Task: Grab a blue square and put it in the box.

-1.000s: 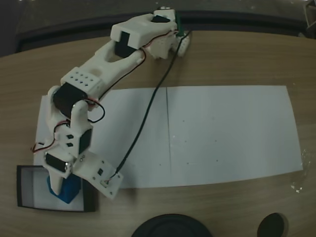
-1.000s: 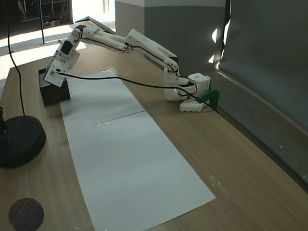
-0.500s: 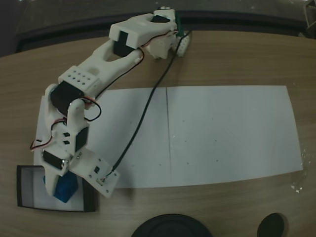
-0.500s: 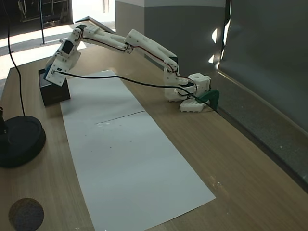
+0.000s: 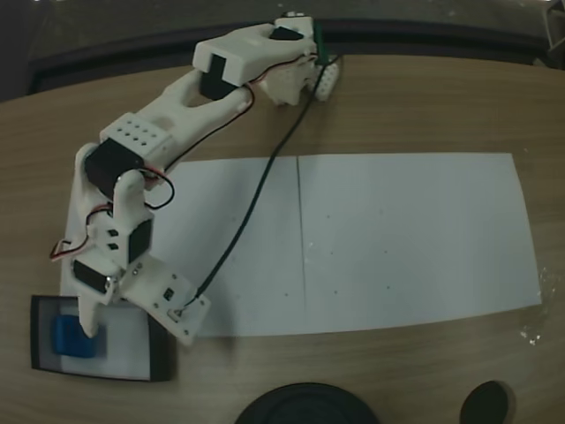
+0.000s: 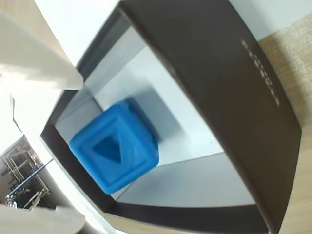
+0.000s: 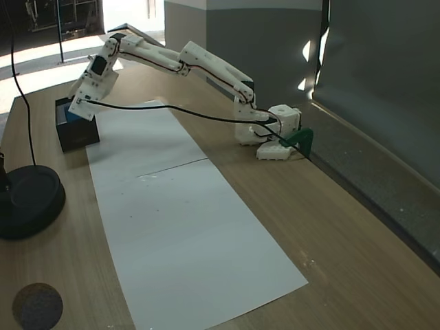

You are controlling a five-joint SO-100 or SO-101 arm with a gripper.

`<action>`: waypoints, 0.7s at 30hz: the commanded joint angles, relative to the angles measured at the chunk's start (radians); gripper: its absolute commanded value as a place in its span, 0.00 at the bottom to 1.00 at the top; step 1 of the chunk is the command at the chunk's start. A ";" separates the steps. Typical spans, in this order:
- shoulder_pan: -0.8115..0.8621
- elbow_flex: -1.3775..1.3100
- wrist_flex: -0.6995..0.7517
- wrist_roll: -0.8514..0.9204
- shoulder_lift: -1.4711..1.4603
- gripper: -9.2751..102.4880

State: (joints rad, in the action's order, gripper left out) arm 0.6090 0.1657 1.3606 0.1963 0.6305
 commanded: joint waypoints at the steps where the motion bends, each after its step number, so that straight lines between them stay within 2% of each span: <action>1: -0.029 -0.104 0.086 -0.037 0.137 0.18; 3: -0.066 -0.152 0.201 -0.048 0.179 0.14; 6: -0.152 -0.235 0.368 -0.052 0.247 0.13; 13: -0.236 -0.178 0.383 -0.198 0.517 0.13; 21: -0.420 0.354 0.377 -0.221 1.040 0.13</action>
State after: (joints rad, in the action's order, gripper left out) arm 0.2408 0.4142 1.7411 -0.0261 1.4772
